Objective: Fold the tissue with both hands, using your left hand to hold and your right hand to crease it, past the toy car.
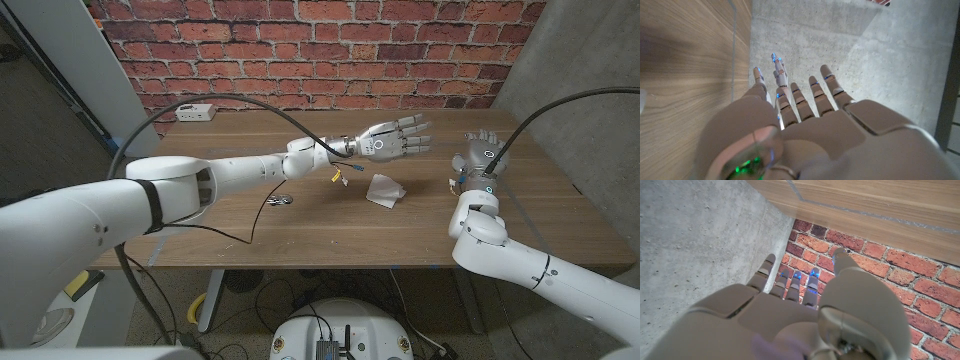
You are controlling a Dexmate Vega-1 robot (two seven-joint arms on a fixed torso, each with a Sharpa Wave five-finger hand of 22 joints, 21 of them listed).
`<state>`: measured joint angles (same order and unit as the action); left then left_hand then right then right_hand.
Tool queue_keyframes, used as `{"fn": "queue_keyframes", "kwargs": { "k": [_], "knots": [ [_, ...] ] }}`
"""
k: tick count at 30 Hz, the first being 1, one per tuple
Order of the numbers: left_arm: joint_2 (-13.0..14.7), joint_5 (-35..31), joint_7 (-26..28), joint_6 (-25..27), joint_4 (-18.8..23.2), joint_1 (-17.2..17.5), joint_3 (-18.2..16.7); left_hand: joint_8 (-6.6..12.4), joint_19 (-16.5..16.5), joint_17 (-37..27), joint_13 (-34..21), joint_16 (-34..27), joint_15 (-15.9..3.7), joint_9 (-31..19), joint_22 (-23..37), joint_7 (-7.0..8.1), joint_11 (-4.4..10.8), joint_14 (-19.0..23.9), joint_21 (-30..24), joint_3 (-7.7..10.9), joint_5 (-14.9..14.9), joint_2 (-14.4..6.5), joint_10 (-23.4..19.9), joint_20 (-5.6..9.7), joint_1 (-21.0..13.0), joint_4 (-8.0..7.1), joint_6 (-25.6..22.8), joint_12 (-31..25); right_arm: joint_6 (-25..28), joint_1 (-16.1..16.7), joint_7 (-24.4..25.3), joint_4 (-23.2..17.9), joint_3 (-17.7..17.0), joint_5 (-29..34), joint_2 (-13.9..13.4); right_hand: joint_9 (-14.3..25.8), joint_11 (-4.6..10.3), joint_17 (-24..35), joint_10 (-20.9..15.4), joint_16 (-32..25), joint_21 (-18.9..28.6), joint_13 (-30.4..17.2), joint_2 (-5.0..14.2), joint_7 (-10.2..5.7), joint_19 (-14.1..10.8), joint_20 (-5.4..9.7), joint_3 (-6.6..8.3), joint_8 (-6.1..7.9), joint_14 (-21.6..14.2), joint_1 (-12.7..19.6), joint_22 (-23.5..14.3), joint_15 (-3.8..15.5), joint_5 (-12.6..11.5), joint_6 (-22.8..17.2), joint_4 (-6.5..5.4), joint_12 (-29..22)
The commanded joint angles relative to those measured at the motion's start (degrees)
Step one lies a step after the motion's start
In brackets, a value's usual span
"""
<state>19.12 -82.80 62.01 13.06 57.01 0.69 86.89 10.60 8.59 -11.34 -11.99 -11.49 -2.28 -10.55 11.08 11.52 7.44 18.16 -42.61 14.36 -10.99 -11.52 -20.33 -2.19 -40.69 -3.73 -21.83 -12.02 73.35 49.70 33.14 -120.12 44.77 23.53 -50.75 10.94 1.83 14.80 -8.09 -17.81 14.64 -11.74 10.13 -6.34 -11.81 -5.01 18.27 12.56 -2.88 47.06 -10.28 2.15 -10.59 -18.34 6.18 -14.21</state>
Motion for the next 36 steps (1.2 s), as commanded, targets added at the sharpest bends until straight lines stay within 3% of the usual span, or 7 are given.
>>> {"fn": "queue_keyframes", "kwargs": {
  "k": [1, 12, 18, 25, 32, 33, 36],
  "knots": [
    [6.7, 10.9, -12.4, -5.9, 13.6, 7.7, -10.4, 0.3, 0.1, -0.1, 0.0, -0.5, -4.77, -0.1, 0.2, -0.67, -0.29, 0.7, -0.4, 0.45, 0.1, 0.1, -0.9, -0.36, 0.9, -0.73, -0.5, -0.5, -5.8, 3.5, 2.3, -1.6, -2.7, 0.9, 0.0, 0.0, -0.08, 0.0, -1.6, -0.7, 0.6, 0.1, 0.11, 0.3, -1.6, 0.25, 0.59, 0.42, -1.5, -0.4, -0.1, 0.63, 0.2, -1.1, 0.01, -0.6],
    [12.9, 18.1, -30.4, -12.3, 26.7, 14.0, -19.0, 1.0, -0.9, 0.1, 0.0, -0.5, -3.66, 0.0, 0.1, -2.43, -1.5, 1.3, -0.1, 1.47, 0.4, 1.0, -2.3, -1.44, 2.2, -1.38, -3.1, -1.0, -9.8, 7.0, 3.1, -4.2, -5.6, 2.2, 0.2, -0.1, -0.24, 0.0, -2.6, -0.8, 0.7, 0.1, -0.31, 0.49, -2.6, 0.14, 0.73, 0.45, -2.4, -1.2, -0.2, 0.47, 0.2, -2.2, -0.25, -0.7],
    [15.2, 21.0, -36.6, -15.7, 31.5, 17.2, -23.5, 1.88, -1.4, 0.5, 0.1, -0.6, -3.28, 0.0, 0.1, -3.43, -2.26, 2.4, 0.0, 2.86, 0.4, 1.2, -4.9, -2.1, 2.4, -1.0, -7.1, -1.8, -10.2, 7.7, 2.7, -5.3, -5.6, 3.9, 0.5, -0.1, -0.28, 0.0, -3.0, -0.8, 0.8, 0.1, -0.35, 0.53, -2.8, 0.07, 0.82, 0.46, -2.6, -1.4, -0.2, 0.45, 0.3, -2.5, -0.32, -0.8],
    [16.2, 23.3, -41.4, -18.6, 34.2, 20.4, -27.8, 3.44, 0.3, 0.7, 0.0, -2.4, -4.3, -0.1, 0.1, -8.05, -2.68, 10.8, -0.7, 7.52, 0.2, 1.5, -15.1, -2.75, 2.8, 0.61, -18.8, -4.6, -10.5, 8.2, 1.6, -6.2, -5.3, 5.9, 0.5, -0.1, -0.18, -0.1, -3.5, -0.7, 0.7, 0.1, -0.42, 0.59, -2.9, 0.01, 1.01, 0.43, -2.8, -1.5, -0.2, 0.49, 0.2, -2.9, -0.29, -0.8],
    [16.7, 25.5, -47.8, -20.0, 36.6, 22.4, -31.0, 4.05, 6.6, 0.6, -0.5, -3.7, -4.41, -0.2, 0.3, -9.82, -3.16, 18.1, -3.6, 11.16, -0.3, 1.6, -21.0, -1.53, 3.2, 2.09, -25.3, -6.0, -10.2, 8.4, 0.4, -6.7, -4.9, 7.6, 1.0, -0.1, -0.21, -0.1, -3.7, -0.7, 0.7, 0.1, -0.47, 0.61, -3.1, 0.14, 1.13, 0.35, -3.1, -1.7, -0.2, 0.48, 0.2, -3.0, -0.3, -0.8],
    [16.7, 25.8, -48.8, -20.3, 36.9, 22.5, -31.3, 4.12, 7.7, 0.4, -0.7, -4.2, -4.66, -0.3, 0.4, -10.16, -3.92, 20.3, -4.2, 12.33, -0.6, 1.3, -22.4, -1.45, 3.2, 2.46, -26.6, -6.3, -10.2, 8.5, 0.2, -6.9, -4.9, 7.9, 1.0, -0.1, -0.22, -0.1, -3.8, -0.7, 0.7, 0.1, -0.47, 0.62, -3.1, 0.13, 1.15, 0.35, -3.1, -1.7, -0.2, 0.49, 0.2, -3.0, -0.3, -0.8],
    [16.7, 27.1, -52.4, -20.9, 37.6, 22.9, -32.4, 4.59, 8.5, 0.2, -1.0, -4.6, -4.69, -0.4, 0.5, -10.93, -4.12, 22.2, -4.9, 13.95, -0.9, 1.3, -24.5, -1.4, 3.3, 3.08, -29.3, -6.9, -9.9, 8.7, -0.1, -7.1, -4.9, 8.5, 1.3, -0.1, -0.24, -0.1, -3.8, -0.7, 0.7, 0.1, -0.48, 0.6, -3.2, 0.12, 1.22, 0.32, -3.1, -1.7, -0.2, 0.5, 0.2, -3.1, -0.27, -0.8]
  ]
}}
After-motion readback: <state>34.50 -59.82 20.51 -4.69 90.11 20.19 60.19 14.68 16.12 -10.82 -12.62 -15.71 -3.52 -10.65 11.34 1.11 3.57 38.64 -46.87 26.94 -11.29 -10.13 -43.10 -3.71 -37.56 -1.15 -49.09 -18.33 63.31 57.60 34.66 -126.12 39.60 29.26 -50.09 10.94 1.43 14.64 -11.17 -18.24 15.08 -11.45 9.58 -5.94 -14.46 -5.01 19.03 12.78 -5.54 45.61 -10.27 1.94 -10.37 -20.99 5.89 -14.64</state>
